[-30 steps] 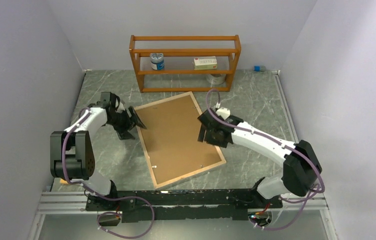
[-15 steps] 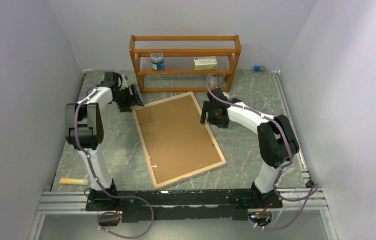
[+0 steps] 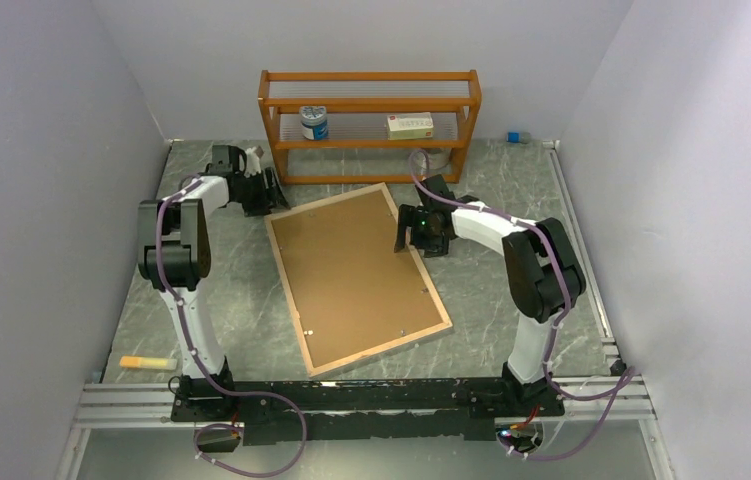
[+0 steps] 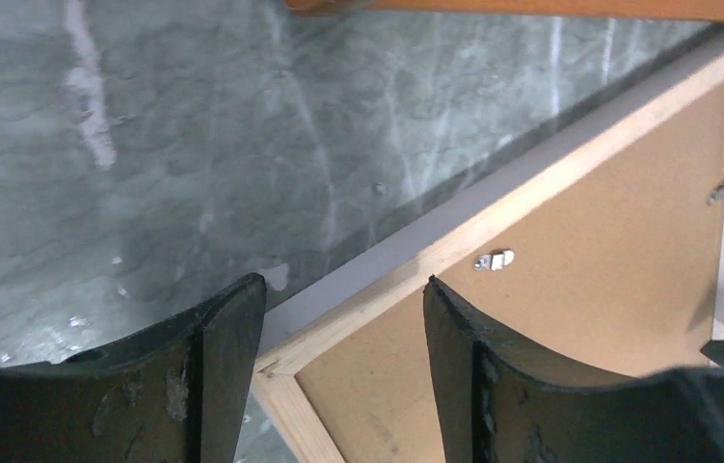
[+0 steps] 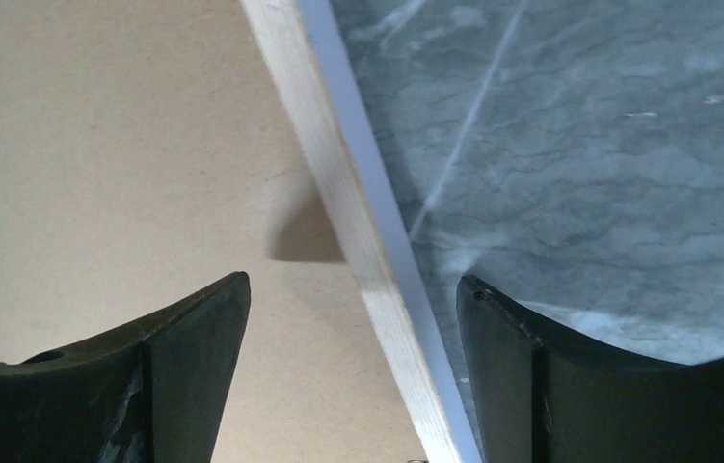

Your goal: Put the photo into the frame

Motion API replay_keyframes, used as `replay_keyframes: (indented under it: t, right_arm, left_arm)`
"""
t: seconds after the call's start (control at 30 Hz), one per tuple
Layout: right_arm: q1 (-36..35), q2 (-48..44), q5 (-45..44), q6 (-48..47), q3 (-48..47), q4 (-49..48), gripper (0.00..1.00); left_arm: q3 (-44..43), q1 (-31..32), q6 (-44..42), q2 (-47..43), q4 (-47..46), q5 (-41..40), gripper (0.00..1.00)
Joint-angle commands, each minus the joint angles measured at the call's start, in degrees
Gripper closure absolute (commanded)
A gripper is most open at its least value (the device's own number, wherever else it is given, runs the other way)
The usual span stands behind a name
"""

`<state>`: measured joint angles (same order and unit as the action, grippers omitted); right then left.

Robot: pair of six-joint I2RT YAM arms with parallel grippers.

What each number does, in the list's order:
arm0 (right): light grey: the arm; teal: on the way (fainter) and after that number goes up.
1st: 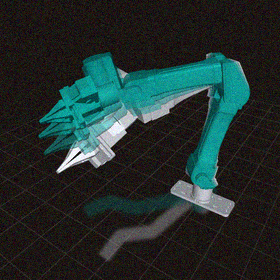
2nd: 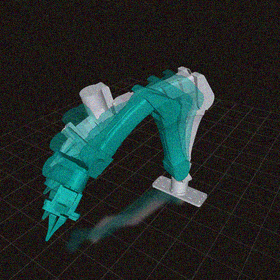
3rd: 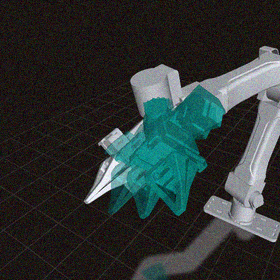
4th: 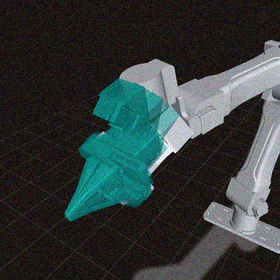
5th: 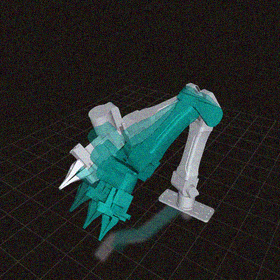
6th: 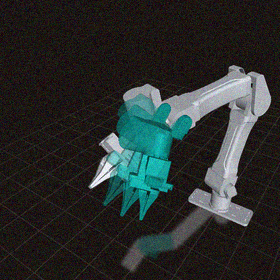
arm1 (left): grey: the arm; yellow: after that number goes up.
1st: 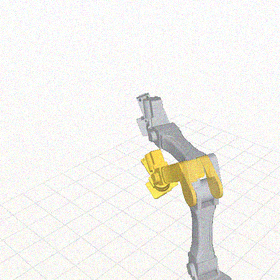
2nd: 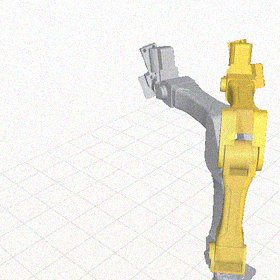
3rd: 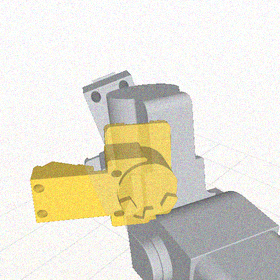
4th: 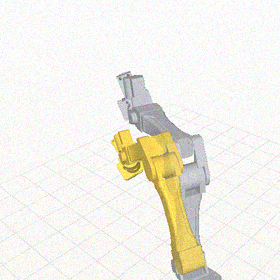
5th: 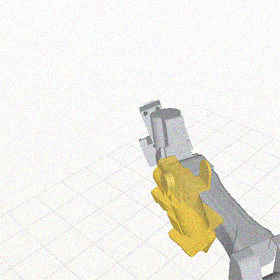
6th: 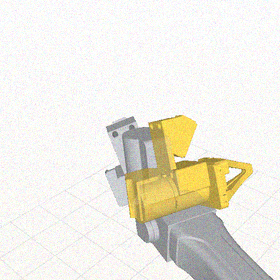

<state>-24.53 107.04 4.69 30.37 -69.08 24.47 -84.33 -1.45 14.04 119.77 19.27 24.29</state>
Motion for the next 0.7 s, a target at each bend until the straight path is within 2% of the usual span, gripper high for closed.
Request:
replay_keyframes:
  t: [0.0, 0.13, 0.3, 0.5, 0.57, 0.67]
  right_arm:
    - [0.45, -0.65, 8.47, -2.31, 0.47, -3.1, 0.19]
    - [0.38, -1.83, 12.87, -2.21, 3.04, -4.09, 0.23]
    - [0.39, -5.02, 13.25, -1.06, 6.85, -3.8, 0.26]
    - [0.39, -8.81, 4.3, 1.97, 8.01, 1.85, 0.27]
    - [0.45, -9.84, 1.09, 3.71, 7.0, 2.85, 0.27]
    - [0.32, -11.22, -3.4, 6.96, 5.04, 1.85, 0.26]
  left_arm:
    - [1.74, 0.13, -2.35, 0.83, -2.58, 12.35, 0.37]
    - [4.15, 0.23, -0.64, 0.7, -2.88, 18.15, 0.46]
    - [10.84, 0.65, 0.96, -3.47, -2.91, 17.53, 0.51]
    - [15.51, 1.14, 2.83, -7.66, 1.3, 10.78, 0.61]
    - [16.03, 2.64, 3.16, -8.21, 3.21, 7.36, 0.61]
    - [14.68, 2.66, 2.19, -8.12, 6.03, 4.29, 0.52]
